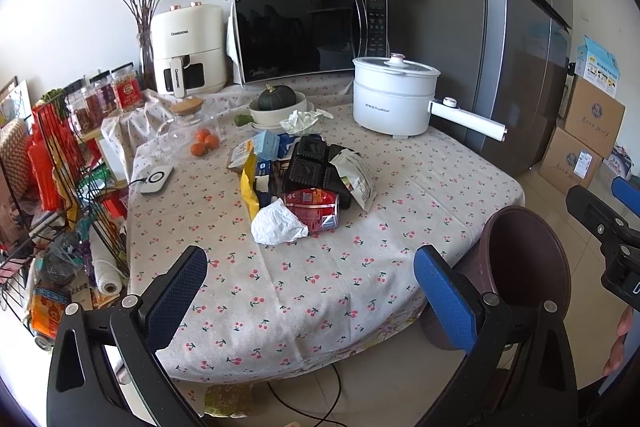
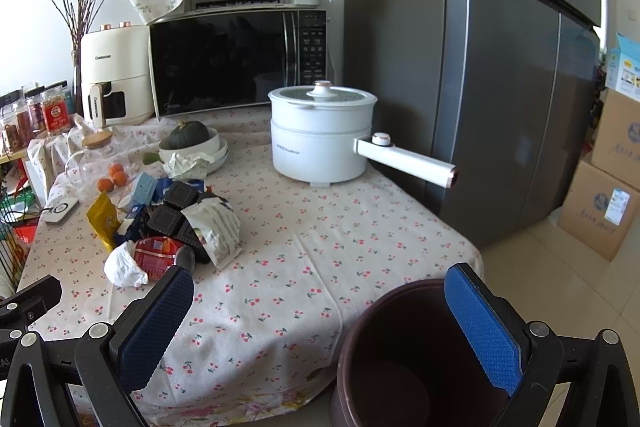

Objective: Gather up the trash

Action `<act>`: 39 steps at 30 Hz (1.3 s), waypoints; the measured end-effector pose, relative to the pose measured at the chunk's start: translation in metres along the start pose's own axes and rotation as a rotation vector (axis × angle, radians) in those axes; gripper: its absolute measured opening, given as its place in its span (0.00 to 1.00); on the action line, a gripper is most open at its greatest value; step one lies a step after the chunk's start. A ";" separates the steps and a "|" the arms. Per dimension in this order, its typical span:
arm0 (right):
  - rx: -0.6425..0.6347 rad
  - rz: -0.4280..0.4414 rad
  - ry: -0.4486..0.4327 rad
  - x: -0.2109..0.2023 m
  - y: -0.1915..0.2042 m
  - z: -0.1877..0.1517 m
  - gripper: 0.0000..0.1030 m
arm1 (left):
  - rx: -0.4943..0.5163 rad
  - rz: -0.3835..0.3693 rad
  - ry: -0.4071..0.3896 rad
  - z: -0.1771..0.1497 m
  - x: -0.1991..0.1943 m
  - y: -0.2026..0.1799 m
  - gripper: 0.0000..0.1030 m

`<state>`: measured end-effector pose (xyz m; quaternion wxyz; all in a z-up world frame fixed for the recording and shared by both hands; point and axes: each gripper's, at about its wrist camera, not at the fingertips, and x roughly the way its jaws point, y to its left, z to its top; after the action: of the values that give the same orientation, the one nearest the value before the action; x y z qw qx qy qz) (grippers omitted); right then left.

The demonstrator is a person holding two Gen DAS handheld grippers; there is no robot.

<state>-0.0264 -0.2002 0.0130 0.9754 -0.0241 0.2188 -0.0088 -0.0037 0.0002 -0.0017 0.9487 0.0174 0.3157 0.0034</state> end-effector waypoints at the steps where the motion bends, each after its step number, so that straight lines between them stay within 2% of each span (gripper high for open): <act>1: -0.001 0.000 0.000 0.000 0.000 0.000 1.00 | 0.003 -0.001 0.001 0.000 0.001 -0.002 1.00; 39: 0.003 -0.004 0.005 0.003 -0.002 -0.002 1.00 | 0.004 0.006 -0.005 0.000 0.001 0.000 1.00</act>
<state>-0.0246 -0.2027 0.0099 0.9749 -0.0233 0.2211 -0.0112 -0.0029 0.0003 -0.0024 0.9495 0.0204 0.3131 0.0057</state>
